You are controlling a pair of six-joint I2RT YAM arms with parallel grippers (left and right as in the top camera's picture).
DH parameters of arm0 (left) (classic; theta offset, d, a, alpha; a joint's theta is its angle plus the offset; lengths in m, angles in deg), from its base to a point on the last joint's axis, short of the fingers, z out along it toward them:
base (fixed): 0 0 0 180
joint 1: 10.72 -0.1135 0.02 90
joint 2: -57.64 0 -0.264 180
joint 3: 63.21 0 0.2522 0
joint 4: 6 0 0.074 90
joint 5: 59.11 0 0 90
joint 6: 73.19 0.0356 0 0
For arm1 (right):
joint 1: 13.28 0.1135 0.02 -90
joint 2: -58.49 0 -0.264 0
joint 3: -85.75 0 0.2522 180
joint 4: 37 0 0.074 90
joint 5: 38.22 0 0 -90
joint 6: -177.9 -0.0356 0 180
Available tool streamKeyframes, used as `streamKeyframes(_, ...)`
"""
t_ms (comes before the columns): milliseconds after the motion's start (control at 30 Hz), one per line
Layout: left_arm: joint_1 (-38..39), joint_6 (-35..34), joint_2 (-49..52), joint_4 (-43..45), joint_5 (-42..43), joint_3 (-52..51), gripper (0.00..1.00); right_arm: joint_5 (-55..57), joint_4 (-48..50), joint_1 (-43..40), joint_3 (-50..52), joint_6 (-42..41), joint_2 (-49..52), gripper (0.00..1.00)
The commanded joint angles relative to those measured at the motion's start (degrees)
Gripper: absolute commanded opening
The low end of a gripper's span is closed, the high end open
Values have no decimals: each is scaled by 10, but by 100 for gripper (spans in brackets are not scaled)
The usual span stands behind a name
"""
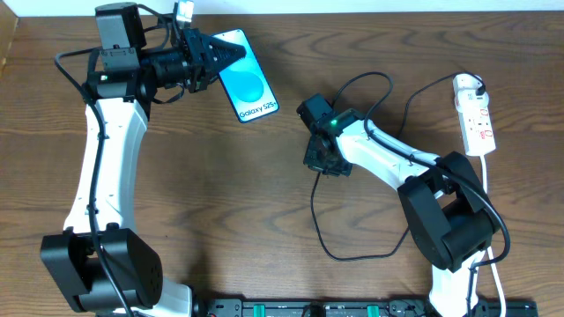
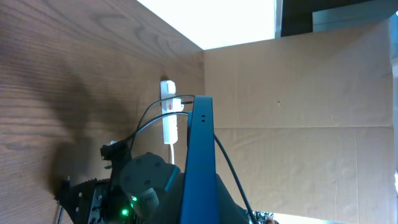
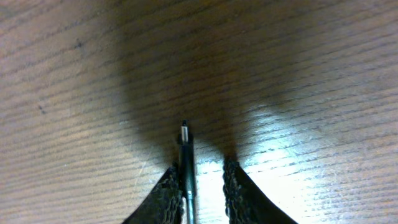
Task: Plug charger to phone and switch on socket
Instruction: 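Lower the right gripper and grasp the cable's connector end, then lift the connector with the right gripper toward the phone's bottom edge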
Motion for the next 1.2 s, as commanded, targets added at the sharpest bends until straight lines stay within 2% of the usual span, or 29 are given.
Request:
streamKeyframes(0,-1,8,-8,1,12,0,7,7,-1,3,1,-4,25,17)
streamKeyframes(100,-1,8,-8,1,12,0,8,7,-1,3,1,-4,25,8)
streamKeyframes(267,-1,8,-8,1,12,0,7,5,-1,3,1,-4,25,1)
streamKeyframes(533,-2,7,-8,1,12,0,7,-47,-15,-31,-24,34,25,1)
streamKeyframes(667,-1,7,-8,1,12,0,7,-153,8,-73,-38,95,25,1)
streamKeyframes(1000,-1,7,-8,37,12,0,7,-537,186,-184,-38,323,25,1)
streamKeyframes(1167,0,7,-8,90,12,0,7,-651,257,-215,-38,370,25,1)
